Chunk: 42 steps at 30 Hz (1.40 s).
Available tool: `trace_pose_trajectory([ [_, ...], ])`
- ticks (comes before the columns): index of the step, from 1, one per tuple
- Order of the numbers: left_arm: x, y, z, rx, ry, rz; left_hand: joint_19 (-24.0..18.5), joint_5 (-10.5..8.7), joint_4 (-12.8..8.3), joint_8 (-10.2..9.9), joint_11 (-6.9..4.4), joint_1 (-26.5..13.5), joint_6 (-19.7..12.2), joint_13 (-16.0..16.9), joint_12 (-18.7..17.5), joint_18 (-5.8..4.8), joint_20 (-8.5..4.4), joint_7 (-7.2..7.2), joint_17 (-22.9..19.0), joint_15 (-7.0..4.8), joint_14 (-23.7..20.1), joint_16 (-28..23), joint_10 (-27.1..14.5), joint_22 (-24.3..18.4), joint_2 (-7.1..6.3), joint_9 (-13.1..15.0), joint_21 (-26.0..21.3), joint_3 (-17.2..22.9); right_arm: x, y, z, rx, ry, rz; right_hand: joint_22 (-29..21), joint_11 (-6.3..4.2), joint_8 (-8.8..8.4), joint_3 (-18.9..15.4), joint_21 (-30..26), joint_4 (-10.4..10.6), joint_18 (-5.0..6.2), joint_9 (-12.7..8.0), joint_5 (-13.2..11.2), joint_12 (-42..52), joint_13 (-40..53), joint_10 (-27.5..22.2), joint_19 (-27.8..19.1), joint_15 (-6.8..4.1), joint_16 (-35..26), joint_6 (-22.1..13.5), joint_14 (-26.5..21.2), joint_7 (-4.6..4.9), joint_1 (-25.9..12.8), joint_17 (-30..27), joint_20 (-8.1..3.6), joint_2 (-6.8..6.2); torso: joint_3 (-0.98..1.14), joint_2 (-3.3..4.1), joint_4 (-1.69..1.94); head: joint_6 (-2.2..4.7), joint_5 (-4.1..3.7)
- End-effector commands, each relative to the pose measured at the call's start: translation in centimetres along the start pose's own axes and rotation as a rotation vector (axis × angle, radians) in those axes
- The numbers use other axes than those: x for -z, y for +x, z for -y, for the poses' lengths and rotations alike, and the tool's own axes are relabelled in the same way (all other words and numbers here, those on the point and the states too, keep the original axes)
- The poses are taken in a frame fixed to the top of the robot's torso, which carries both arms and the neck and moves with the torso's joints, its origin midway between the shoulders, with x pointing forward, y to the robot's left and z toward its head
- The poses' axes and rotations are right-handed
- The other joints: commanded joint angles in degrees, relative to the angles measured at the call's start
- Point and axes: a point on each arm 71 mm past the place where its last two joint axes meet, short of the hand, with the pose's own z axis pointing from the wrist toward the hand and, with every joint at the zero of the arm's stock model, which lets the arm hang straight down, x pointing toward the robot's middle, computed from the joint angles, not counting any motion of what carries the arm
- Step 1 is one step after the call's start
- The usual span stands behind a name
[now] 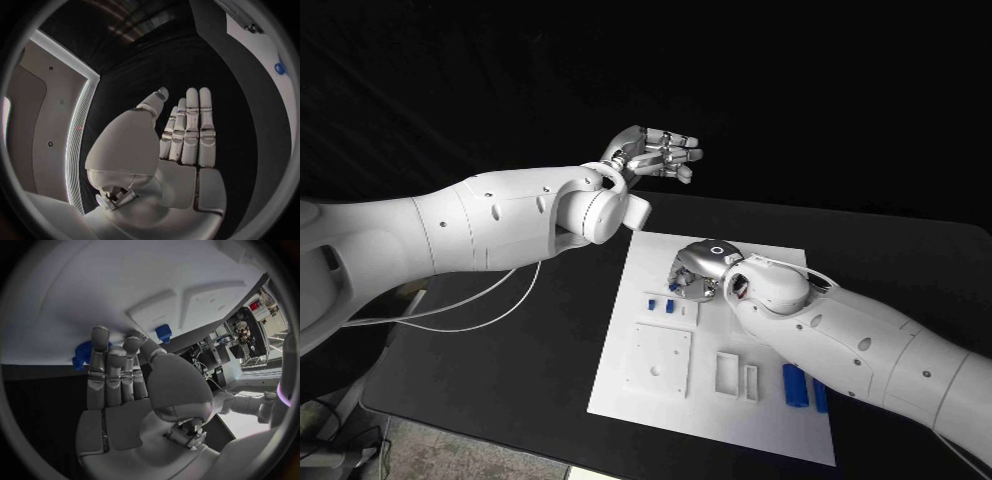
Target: Assemble the parts on the task board
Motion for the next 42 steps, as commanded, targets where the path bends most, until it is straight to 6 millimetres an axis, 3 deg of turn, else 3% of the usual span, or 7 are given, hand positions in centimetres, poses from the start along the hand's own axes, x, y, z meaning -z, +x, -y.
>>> trace_pose_trajectory([
  [1, 0.0, 0.2, 0.2, 0.01, 0.005, -0.018, 0.07, 0.07, -0.09, 0.32, -0.06, 0.17, -0.35, -0.01, -0.25, 0.63, 0.14, 0.01, -0.08, 0.27, -0.09, -0.36, -0.31, 0.07, 0.33, 0.04, -0.27, -0.4, 0.0, 0.5, 0.0, 0.006, 0.007, -0.012, 0.15, -0.28, -0.14, 0.68, -0.36, -0.03, -0.11, 0.15, -0.97, 0.38, 0.0, -0.3, 0.04, -0.12, 0.35, 1.12, -0.15, -0.24, 0.1, 0.06, 0.22, 0.7, -0.04, 0.02, 0.03, -0.03, -0.09],
  [11, -0.1, 0.4, 0.2, 0.012, -0.001, -0.027, 0.05, 0.09, -0.13, 0.32, -0.06, 0.24, -0.31, -0.01, -0.25, 0.63, 0.13, 0.01, -0.09, 0.27, -0.1, -0.37, -0.31, 0.12, 0.35, 0.04, -0.25, -0.37, 0.0, 0.6, 0.2, 0.028, 0.036, -0.022, 0.67, -0.55, -0.11, 1.4, -0.6, 0.15, -0.39, 0.35, -1.52, 0.25, -0.19, -0.06, 0.18, -0.31, 0.71, 3.79, -0.05, -0.88, -0.28, 0.36, 0.0, 0.89, -0.1, -0.04, -0.03, -0.19, -0.01],
  [22, -0.1, 0.4, 0.2, 0.013, -0.006, -0.036, -0.01, 0.23, -0.23, 0.31, -0.05, 0.38, -0.38, -0.01, -0.25, 0.65, 0.11, 0.02, -0.1, 0.27, -0.13, -0.4, -0.33, 0.31, 0.39, 0.03, -0.22, -0.28, 0.3, -0.1, 0.2, 0.023, 0.043, 0.063, 1.09, -0.84, -0.08, 0.69, -0.76, 0.33, -0.51, 0.39, 3.62, 0.17, -0.27, 0.28, 0.66, -0.5, 1.19, 4.29, 0.39, -1.12, -1.16, 0.72, -0.2, 0.38, -0.06, -0.07, -0.08, -0.11, 0.11],
  [42, -0.1, 0.4, 0.2, 0.013, -0.007, -0.043, -0.14, 0.29, -0.29, 0.32, -0.03, 0.31, -0.45, -0.01, -0.25, 0.67, 0.14, 0.04, -0.17, 0.28, -0.1, -0.5, -0.34, 0.71, 0.45, 0.04, -0.23, -0.23, 0.5, -0.5, -0.5, 0.003, 0.026, 0.092, 1.57, -1.04, -0.1, 1.05, -0.89, 0.68, -0.62, 0.4, 4.4, 0.02, -0.13, 0.48, 0.96, -0.6, 1.2, 4.56, 0.65, -1.25, -1.64, 0.84, -0.32, 0.05, -0.08, 0.01, -0.05, 0.05, 0.06],
])
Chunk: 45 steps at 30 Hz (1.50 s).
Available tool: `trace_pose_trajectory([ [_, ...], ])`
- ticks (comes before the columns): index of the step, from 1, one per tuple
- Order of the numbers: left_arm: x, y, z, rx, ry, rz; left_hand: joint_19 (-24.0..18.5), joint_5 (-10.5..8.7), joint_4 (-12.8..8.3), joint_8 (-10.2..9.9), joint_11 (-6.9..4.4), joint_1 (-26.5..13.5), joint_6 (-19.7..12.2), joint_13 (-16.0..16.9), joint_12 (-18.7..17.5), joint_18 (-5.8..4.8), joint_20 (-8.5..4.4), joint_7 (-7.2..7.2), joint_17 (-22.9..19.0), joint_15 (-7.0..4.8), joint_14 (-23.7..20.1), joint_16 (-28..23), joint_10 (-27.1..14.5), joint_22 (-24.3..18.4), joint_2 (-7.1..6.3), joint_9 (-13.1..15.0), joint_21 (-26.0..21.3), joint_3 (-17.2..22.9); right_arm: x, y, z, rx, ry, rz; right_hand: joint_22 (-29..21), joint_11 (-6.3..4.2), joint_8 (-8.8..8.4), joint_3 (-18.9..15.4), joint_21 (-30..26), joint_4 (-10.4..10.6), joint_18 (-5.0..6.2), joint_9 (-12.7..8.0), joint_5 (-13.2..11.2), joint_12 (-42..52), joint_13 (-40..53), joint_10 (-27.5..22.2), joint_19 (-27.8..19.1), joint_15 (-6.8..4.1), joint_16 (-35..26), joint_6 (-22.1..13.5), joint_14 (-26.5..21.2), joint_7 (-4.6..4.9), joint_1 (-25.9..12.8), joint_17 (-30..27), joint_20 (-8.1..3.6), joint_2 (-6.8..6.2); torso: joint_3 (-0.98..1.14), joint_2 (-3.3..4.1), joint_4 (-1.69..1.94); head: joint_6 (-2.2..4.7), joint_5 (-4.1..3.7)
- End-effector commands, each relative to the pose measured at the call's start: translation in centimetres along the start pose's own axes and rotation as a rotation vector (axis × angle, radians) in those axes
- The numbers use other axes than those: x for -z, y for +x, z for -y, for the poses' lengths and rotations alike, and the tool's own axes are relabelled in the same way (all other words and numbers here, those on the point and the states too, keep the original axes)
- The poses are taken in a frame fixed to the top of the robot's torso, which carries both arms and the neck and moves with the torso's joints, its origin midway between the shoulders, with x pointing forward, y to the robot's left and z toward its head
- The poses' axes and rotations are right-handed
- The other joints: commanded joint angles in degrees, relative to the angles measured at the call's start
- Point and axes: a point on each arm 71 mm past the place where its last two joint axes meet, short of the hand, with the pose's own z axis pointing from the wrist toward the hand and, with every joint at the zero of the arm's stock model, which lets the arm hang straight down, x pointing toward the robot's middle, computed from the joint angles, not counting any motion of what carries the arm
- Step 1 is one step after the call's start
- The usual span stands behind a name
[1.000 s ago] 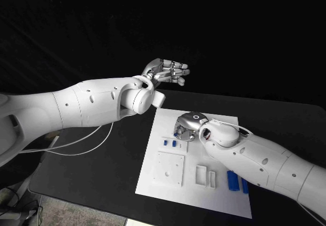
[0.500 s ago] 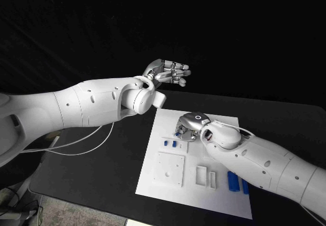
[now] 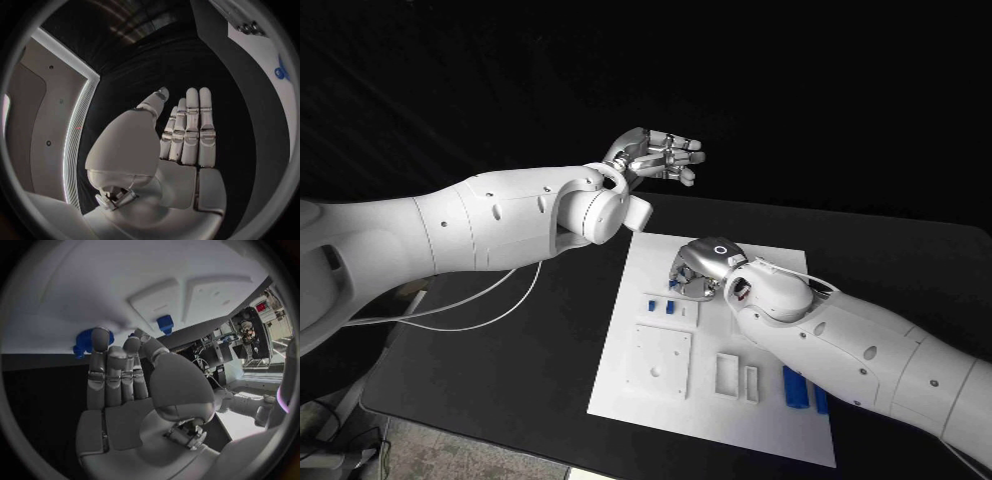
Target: Assemble the parts on the task board
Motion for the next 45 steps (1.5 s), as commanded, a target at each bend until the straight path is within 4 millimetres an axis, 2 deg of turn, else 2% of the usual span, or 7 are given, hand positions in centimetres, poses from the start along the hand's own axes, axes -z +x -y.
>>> trace_pose_trajectory([
  [1, -0.01, 0.22, 0.15, 0.006, 0.007, -0.02, -0.14, 0.29, -0.13, 0.32, -0.04, 0.08, -0.45, -0.01, -0.25, 0.66, 0.14, 0.04, -0.13, 0.28, -0.1, -0.28, -0.35, 0.28, 0.23, 0.04, -0.23, -0.07, -0.03, 0.01, -0.12, -0.002, 0.001, -0.003, 0.08, -0.34, 0.19, -0.09, -0.39, 0.36, -0.67, -0.08, 0.2, 0.02, 0.13, 0.13, 0.29, -0.18, 0.0, 0.43, 0.18, -0.02, -0.51, -0.07, -0.08, 0.01, -0.07, 0.05, 0.02, -0.15, -0.03],
  [19, -0.01, 0.28, 0.15, 0.007, 0.006, -0.023, -0.13, 0.27, -0.07, 0.32, -0.03, 0.03, -0.5, -0.01, -0.25, 0.68, 0.15, 0.05, -0.16, 0.29, -0.08, -0.34, -0.36, 0.33, 0.22, 0.04, -0.26, -0.09, -0.07, 0.19, -0.22, -0.005, -0.002, -0.029, 0.45, -0.27, 0.19, -1.05, -1.07, 0.34, -0.73, -0.08, -0.36, -0.09, 0.45, -0.02, 0.38, -0.14, -0.13, 0.38, 0.06, 0.0, -0.09, -0.04, -0.05, 0.31, -0.05, 0.04, 0.07, -0.26, 0.04],
  [45, -0.06, 0.42, 0.15, 0.008, 0.003, -0.027, -0.09, 0.25, 0.07, 0.31, -0.03, -0.02, -0.59, -0.01, -0.25, 0.7, 0.17, 0.05, -0.2, 0.29, -0.03, -0.39, -0.38, 0.26, 0.26, 0.03, -0.29, -0.11, -0.33, -0.03, -1.07, -0.01, -0.024, -0.014, 0.92, -0.25, 0.19, -0.45, -1.37, 0.02, -0.66, -0.08, -0.95, -0.2, 0.55, -0.03, 0.46, -0.16, -0.32, 0.38, -0.02, 0.11, 0.16, -0.14, -0.07, 0.45, -0.09, 0.05, 0.06, -0.28, 0.26],
])
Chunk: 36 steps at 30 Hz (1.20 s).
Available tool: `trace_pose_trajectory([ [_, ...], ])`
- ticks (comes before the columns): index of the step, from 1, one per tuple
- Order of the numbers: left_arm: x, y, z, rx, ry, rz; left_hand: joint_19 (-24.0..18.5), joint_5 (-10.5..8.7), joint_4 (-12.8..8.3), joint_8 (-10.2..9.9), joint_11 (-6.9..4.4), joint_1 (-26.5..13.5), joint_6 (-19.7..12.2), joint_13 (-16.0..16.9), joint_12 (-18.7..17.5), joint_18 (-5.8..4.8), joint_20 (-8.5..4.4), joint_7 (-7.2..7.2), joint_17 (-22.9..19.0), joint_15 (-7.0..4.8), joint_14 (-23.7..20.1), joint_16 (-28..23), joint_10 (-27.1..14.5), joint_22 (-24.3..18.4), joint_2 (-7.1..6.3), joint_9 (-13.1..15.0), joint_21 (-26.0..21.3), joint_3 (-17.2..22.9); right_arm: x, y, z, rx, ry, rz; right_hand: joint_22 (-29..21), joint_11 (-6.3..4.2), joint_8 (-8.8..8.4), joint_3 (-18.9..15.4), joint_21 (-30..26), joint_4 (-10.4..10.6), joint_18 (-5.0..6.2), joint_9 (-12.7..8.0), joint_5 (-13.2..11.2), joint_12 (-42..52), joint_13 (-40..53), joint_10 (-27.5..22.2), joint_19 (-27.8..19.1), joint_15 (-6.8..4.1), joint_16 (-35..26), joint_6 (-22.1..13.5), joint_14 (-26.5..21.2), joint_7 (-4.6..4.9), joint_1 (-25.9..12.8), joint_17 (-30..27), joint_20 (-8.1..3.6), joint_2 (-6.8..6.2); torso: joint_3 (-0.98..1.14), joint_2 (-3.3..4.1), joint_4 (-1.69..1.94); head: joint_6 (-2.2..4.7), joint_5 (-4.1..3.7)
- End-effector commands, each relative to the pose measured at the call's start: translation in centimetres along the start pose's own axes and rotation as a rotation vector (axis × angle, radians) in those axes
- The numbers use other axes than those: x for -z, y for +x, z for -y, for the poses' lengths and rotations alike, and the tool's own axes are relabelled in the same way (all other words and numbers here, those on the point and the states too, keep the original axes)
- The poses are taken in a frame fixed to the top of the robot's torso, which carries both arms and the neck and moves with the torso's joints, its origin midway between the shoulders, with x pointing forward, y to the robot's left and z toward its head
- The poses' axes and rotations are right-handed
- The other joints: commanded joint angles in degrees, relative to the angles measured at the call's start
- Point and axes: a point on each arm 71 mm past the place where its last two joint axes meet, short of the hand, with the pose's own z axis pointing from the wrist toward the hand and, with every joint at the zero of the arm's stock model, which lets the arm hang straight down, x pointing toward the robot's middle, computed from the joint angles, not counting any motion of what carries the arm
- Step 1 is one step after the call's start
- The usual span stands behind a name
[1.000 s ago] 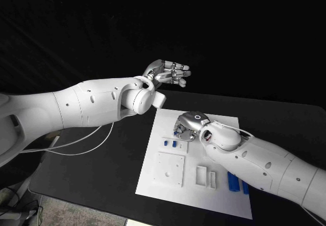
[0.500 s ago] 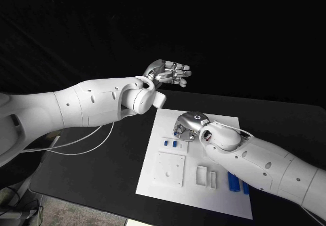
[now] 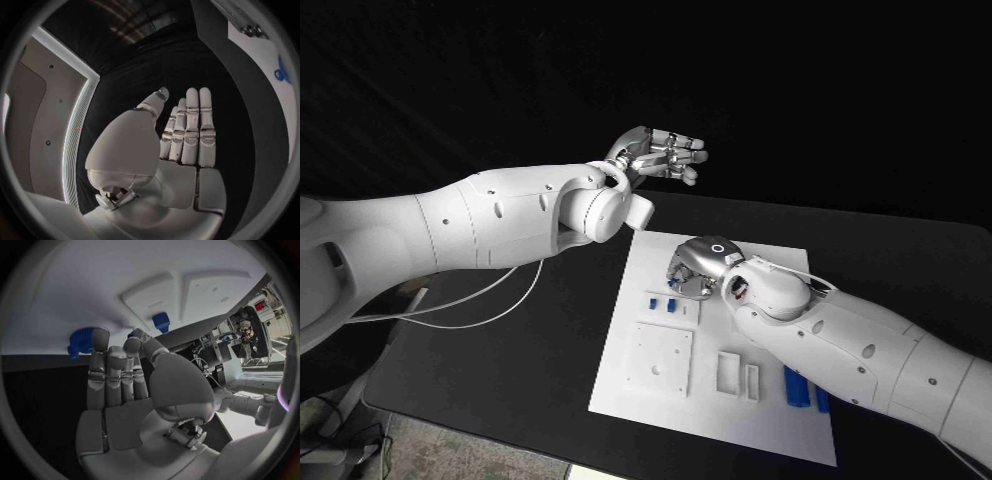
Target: Assemble the parts on the task board
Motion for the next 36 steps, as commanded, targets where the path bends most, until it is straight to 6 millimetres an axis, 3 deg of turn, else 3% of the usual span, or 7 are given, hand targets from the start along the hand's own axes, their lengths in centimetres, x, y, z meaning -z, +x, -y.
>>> trace_pose_trajectory([
  [1, -0.05, 0.26, 0.16, 0.005, 0.007, -0.018, -0.09, 0.25, 0.08, 0.31, -0.03, -0.02, -0.55, -0.01, -0.26, 0.7, 0.17, 0.01, -0.06, 0.3, -0.03, -0.39, -0.38, -0.01, 0.26, 0.03, -0.29, -0.11, -0.09, 0.11, -0.41, -0.002, -0.013, -0.011, 0.12, -0.24, 0.14, 0.14, -0.32, -0.27, -0.66, -0.03, -0.33, -0.23, 0.08, -0.09, 0.43, -0.17, -0.38, 0.25, -0.05, 0.21, 0.14, -0.13, -0.07, 0.42, -0.02, 0.01, -0.02, -0.03, 0.12],
  [20, -0.07, 0.25, 0.24, 0.005, 0.007, -0.019, -0.09, 0.25, 0.08, 0.31, -0.03, -0.02, -0.55, -0.01, -0.26, 0.7, 0.17, 0.01, -0.06, 0.3, -0.03, -0.39, -0.38, -0.01, 0.26, 0.03, -0.29, -0.11, -0.26, 0.14, -1.01, -0.005, -0.031, -0.026, 0.32, -0.18, 0.16, 0.55, -0.74, -0.42, -0.61, -0.03, -0.61, -0.39, 0.07, -0.34, 0.3, -0.12, -0.9, 0.09, -0.39, 0.31, 0.32, -0.49, -0.01, 0.48, -0.03, 0.02, -0.05, -0.3, 0.6],
  [36, -0.1, 0.26, 0.29, 0.005, 0.006, -0.021, -0.03, 0.26, 0.16, 0.31, -0.04, 0.05, -0.54, -0.01, -0.25, 0.71, 0.16, 0.0, -0.07, 0.29, -0.02, -0.41, -0.39, -0.16, 0.28, 0.03, -0.29, -0.08, -0.36, 0.24, -1.07, -0.004, -0.034, -0.035, 0.43, -0.13, 0.16, 1.17, -1.46, -0.51, -0.57, -0.03, -1.05, -0.87, -0.45, -0.47, 0.25, -0.06, -1.99, -0.02, -0.76, 0.41, 0.4, -1.39, 0.06, 0.51, 0.04, 0.04, 0.02, -0.41, 0.54],
])
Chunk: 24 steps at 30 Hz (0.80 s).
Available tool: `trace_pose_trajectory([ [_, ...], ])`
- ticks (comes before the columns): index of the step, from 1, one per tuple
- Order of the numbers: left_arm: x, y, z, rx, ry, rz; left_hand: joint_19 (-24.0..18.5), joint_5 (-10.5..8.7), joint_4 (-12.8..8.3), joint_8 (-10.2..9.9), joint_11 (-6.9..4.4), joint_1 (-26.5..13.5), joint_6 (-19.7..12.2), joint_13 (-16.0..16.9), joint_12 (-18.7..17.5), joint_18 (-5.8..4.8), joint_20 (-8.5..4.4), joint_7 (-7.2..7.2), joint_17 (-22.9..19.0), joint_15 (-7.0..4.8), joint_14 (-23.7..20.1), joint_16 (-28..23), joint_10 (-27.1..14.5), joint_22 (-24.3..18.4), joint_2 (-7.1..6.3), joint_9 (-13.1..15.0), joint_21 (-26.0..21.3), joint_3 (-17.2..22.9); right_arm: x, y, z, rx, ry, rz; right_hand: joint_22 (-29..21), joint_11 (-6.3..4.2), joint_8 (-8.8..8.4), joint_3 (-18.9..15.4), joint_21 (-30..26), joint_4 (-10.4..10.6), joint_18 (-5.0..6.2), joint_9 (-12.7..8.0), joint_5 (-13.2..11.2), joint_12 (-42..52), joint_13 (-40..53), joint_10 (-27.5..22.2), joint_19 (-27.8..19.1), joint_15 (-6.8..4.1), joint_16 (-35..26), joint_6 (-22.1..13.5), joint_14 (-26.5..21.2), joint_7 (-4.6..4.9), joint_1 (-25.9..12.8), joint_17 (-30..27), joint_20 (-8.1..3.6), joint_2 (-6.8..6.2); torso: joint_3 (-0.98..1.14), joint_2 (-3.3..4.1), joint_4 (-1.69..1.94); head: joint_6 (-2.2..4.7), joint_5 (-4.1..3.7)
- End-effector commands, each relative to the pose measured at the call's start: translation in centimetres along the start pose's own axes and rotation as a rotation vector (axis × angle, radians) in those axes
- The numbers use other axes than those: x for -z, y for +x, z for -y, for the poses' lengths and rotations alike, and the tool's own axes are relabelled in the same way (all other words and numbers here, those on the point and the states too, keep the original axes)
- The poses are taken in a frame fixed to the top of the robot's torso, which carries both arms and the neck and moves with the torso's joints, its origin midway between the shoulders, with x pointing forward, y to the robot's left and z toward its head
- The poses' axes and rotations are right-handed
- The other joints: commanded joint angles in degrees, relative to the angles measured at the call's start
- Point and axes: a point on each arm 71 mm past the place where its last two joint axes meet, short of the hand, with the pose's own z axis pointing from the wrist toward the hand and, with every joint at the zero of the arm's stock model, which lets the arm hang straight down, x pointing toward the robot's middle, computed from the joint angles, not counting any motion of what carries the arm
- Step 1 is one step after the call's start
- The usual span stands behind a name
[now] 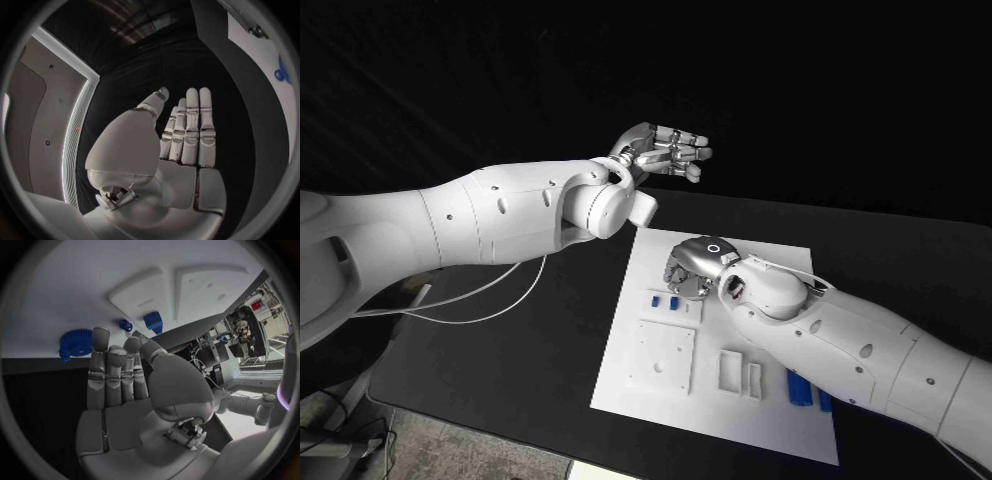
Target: Assemble the parts on the task board
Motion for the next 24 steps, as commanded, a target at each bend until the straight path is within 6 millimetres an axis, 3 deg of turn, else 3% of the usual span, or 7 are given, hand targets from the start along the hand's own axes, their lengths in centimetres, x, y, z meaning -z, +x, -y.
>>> trace_pose_trajectory([
  [1, 0.0, 0.2, 0.2, 0.005, 0.007, -0.018, -0.03, 0.26, 0.16, 0.31, -0.04, 0.05, -0.37, -0.01, -0.25, 0.71, 0.16, -0.17, -0.08, 0.28, -0.02, -0.19, -0.39, -0.05, 0.28, 0.03, -0.29, -0.08, 0.0, 0.1, -0.1, 0.0, -0.008, -0.01, 0.04, 0.09, -0.15, 0.2, -0.2, 0.02, -0.57, -0.06, -0.49, -0.27, -0.08, -0.29, 0.26, 0.06, -0.48, -0.11, -0.3, 0.46, 0.19, -0.13, 0.06, 0.29, 0.0, 0.0, 0.01, 0.01, -0.01],
  [7, -0.1, 0.3, 0.1, 0.005, 0.007, -0.019, -0.03, 0.26, 0.16, 0.31, -0.04, 0.05, -0.37, -0.01, -0.25, 0.71, 0.16, -0.17, -0.08, 0.28, -0.02, -0.19, -0.39, -0.05, 0.28, 0.03, -0.29, -0.08, 0.1, -0.2, 0.1, -0.017, -0.007, 0.035, -0.01, 0.32, -0.25, 0.36, -0.52, 0.0, -0.47, -0.3, -0.23, -0.53, -0.44, -0.45, 0.26, 0.17, -1.44, -1.93, -0.6, 0.9, 0.02, -0.9, 0.13, -0.16, 0.01, -0.06, -0.06, 0.24, -0.16],
  [10, -0.1, 0.2, 0.1, 0.001, 0.007, -0.021, -0.04, 0.24, 0.22, 0.32, -0.03, 0.04, -0.37, -0.01, -0.25, 0.7, 0.18, -0.16, -0.08, 0.3, -0.03, -0.2, -0.43, -0.13, 0.21, 0.04, -0.29, -0.12, 0.5, -0.6, 0.4, -0.047, -0.007, 0.081, -0.36, 0.64, -0.24, 0.24, -1.08, 0.1, -0.36, -0.44, 0.22, -0.96, -0.95, -0.8, 0.03, 0.4, -3.55, -4.75, -1.28, 1.54, -0.55, -2.53, 0.34, -1.07, 0.0, -0.12, -0.1, 0.46, -0.3],
  [15, 0.0, 0.0, 0.1, -0.005, 0.009, -0.019, 0.0, 0.11, 0.11, 0.32, -0.07, 0.13, -0.25, 0.0, -0.24, 0.69, 0.15, -0.19, -0.03, 0.25, 0.08, -0.09, -0.3, -0.11, 0.11, 0.04, -0.25, -0.18, 1.4, -1.6, 0.9, -0.1, -0.008, 0.137, -1.12, 0.72, -0.22, -1.28, -1.85, 0.72, -0.14, -0.38, 0.7, -0.8, -1.51, -0.59, 0.51, 0.56, -3.92, -5.74, -1.01, 1.59, -1.54, -3.21, 0.59, -2.15, 0.04, -0.11, -0.22, 0.9, -0.51],
  [19, 0.0, -0.3, 0.1, -0.008, 0.01, -0.016, 0.03, 0.05, 0.05, 0.32, -0.1, 0.2, -0.22, -0.01, -0.24, 0.67, 0.11, -0.19, 0.0, 0.23, 0.08, -0.04, -0.19, -0.03, 0.13, 0.04, -0.22, -0.19, 2.2, -2.6, 1.4, -0.13, -0.017, 0.152, -1.69, 0.77, -0.22, -4.2, -2.58, 1.03, -0.2, -0.39, -0.04, -0.54, -1.9, -0.82, 0.83, 0.6, -3.85, -5.83, -1.17, 1.59, -0.86, -3.48, 0.64, -1.49, 0.05, -0.1, -0.29, 1.26, -0.69],
  [24, 0.1, -0.4, 0.1, -0.011, 0.011, -0.016, 0.03, 0.05, 0.05, 0.32, -0.1, 0.2, -0.22, -0.01, -0.24, 0.67, 0.11, -0.19, 0.0, 0.23, 0.08, -0.04, -0.19, -0.03, 0.13, 0.04, -0.22, -0.19, 3.0, -3.3, 2.2, -0.143, -0.032, 0.137, -1.57, 0.73, -0.19, -3.66, -2.66, 0.27, -0.27, -0.37, -1.08, -0.35, -1.91, -1.0, 0.79, 0.56, -3.52, -5.22, -1.24, 1.56, 0.36, -3.34, 0.61, -0.61, 0.16, -0.15, -0.48, 1.38, -0.45],
])
